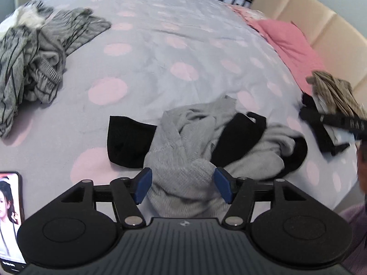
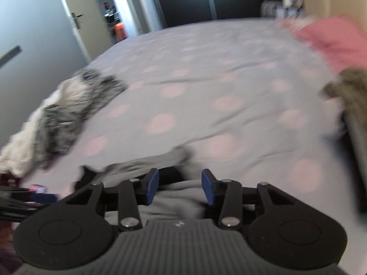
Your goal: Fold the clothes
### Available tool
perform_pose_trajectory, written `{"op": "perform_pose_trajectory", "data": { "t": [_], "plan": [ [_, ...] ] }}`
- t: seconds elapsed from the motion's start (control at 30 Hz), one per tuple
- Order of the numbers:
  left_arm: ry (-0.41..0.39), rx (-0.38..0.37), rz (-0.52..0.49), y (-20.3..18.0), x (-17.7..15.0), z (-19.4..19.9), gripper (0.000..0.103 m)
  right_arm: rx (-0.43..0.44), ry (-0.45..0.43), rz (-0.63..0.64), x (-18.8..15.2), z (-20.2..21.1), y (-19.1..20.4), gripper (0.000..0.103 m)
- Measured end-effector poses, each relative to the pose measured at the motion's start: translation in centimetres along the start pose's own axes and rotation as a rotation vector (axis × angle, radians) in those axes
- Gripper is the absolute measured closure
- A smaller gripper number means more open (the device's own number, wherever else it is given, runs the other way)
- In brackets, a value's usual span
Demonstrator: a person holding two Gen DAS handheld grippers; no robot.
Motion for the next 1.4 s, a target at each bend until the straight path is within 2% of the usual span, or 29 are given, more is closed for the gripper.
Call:
{"op": "perform_pose_trajectory", "data": {
  "t": [0.13, 0.27, 0.3, 0.33, 0.37, 0.47, 0.63, 0.8, 0.9, 1.07, 1.17, 1.27, 1.33, 1.4],
  "plan": [
    [0.051, -0.010, 0.130, 1.3, 0.0, -2.0, 0.044, 0.039, 0.091, -0.054, -1.0, -3.6, 1.3, 0.052],
    [0.088, 0.001, 0.174, 2.1, -0.4, -3.6, 0.044, 0.038, 0.156, -0.141, -1.9, -6.5, 0.9, 0.053],
    [0.095, -0.003, 0.180, 2.2, -0.5, -3.8, 0.044, 0.045, 0.157, -0.132, -2.0, -6.9, 1.1, 0.060],
    [0.101, -0.007, 0.182, 2.3, -0.7, -4.1, 0.050, 0.042, 0.148, -0.099, -2.0, -7.1, 1.5, 0.084],
    [0.111, -0.012, 0.172, 2.2, -0.8, -4.3, 0.073, 0.037, 0.136, -0.060, -1.9, -7.2, 1.9, 0.097],
    [0.123, -0.010, 0.131, 1.7, -0.8, -4.3, 0.088, 0.043, 0.055, 0.006, -0.7, -6.2, 2.9, 0.097],
    [0.092, -0.030, 0.097, 1.0, -0.2, -3.0, 0.091, 0.072, -0.142, 0.040, 3.5, -1.5, 3.9, 0.097],
    [0.047, -0.006, 0.000, -0.5, 0.7, -1.3, 0.097, 0.069, -0.393, 0.078, 10.6, 5.8, 5.0, 0.097],
    [-0.006, 0.042, -0.050, -0.9, 1.5, 0.2, 0.100, 0.007, -0.560, 0.136, 15.2, 10.6, 5.5, 0.097],
    [-0.109, 0.147, -0.035, 0.8, 3.3, 2.4, 0.100, -0.172, -0.760, 0.165, 21.1, 18.0, 3.7, 0.097],
    [-0.138, 0.245, -0.041, 2.2, 3.9, 2.8, 0.100, -0.299, -0.820, 0.155, 22.5, 21.1, 1.3, 0.097],
    [-0.134, 0.333, -0.041, 3.8, 3.9, 2.3, 0.100, -0.418, -0.844, 0.145, 22.2, 22.7, -1.5, 0.097],
    [-0.114, 0.350, -0.045, 4.4, 3.7, 1.9, 0.100, -0.442, -0.804, 0.140, 21.2, 22.6, -3.3, 0.097],
    [-0.088, 0.342, -0.050, 4.4, 3.4, 1.4, 0.097, -0.432, -0.725, 0.125, 19.7, 21.6, -4.9, 0.097]
  ]
}}
Point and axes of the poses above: each gripper's, at about its wrist camera, not at the fingertips, and z roughly against the way its jaws point, y to its left, x to its top, the point moved 2 cm from there along -z, roughly the way its jaws point, and after that the axes turned 13 degrees about -y, right-handed, at the moved point
